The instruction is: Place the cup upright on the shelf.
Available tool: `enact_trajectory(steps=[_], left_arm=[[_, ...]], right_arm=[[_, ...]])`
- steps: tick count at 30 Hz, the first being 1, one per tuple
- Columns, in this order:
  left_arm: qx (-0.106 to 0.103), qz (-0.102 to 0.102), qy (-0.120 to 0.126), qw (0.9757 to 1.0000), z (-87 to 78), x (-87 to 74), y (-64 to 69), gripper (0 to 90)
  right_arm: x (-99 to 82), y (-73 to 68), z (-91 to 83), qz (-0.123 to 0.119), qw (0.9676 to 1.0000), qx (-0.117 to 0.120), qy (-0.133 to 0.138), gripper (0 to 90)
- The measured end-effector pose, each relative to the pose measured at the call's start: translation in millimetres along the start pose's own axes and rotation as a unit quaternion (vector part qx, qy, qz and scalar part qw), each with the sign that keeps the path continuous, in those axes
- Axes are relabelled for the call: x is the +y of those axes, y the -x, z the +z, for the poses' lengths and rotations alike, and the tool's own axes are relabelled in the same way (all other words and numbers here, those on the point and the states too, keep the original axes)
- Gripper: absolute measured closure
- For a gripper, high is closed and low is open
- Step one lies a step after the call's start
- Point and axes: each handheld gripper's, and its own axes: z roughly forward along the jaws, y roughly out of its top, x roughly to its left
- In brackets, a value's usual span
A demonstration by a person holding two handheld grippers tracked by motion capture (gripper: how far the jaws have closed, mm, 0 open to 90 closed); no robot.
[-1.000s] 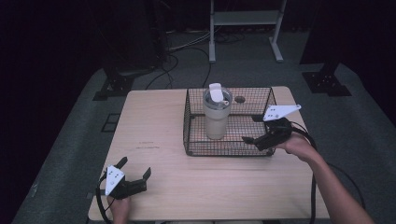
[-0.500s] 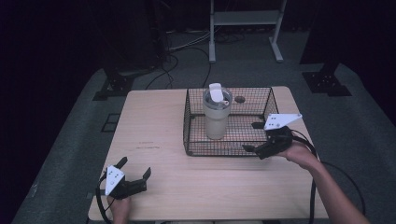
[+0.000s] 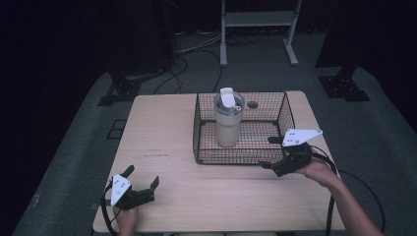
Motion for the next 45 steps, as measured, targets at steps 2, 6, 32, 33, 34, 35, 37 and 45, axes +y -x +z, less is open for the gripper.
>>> enact_trajectory(steps=[2,6,32,33,34,35,37,45], left_arm=[[0.000,0.000,0.000,1.0000,0.0,0.0,0.0,0.0],[0.000,0.000,0.000,1.0000,0.0,0.0,0.0,0.0],[0.002,0.002,-0.001,1.0000,0.3,0.0,0.8,0.0],[0.002,0.002,-0.002,1.0000,0.3,0.0,0.8,0.0],[0.002,0.002,-0.002,1.0000,0.3,0.0,0.8,0.0],[0.002,0.002,-0.002,1.0000,0.3,0.0,0.8,0.0],[0.002,0.002,-0.002,1.0000,0.3,0.0,0.8,0.0],[0.002,0.002,-0.003,1.0000,0.0,0.1,0.8,0.0]], right_arm=[[-1.7,-1.5,-1.4,-0.002,1.0000,0.000,0.002,9.8],[-6.1,-5.3,-3.1,-0.003,1.0000,0.000,0.001,9.8],[-45.1,-26.5,-6.3,0.008,0.9998,0.016,0.008,9.8],[-46.6,-26.7,-6.2,0.010,0.9998,0.016,0.008,9.8],[-48.2,-26.9,-5.9,0.012,0.9998,0.017,0.007,9.8],[-49.4,-27.2,-5.8,0.012,0.9998,0.017,0.007,9.8],[-51.7,-28.1,-5.6,0.015,0.9997,0.016,0.009,9.8],[-62.3,-30.4,-7.4,0.026,0.9994,0.011,0.019,9.8]])
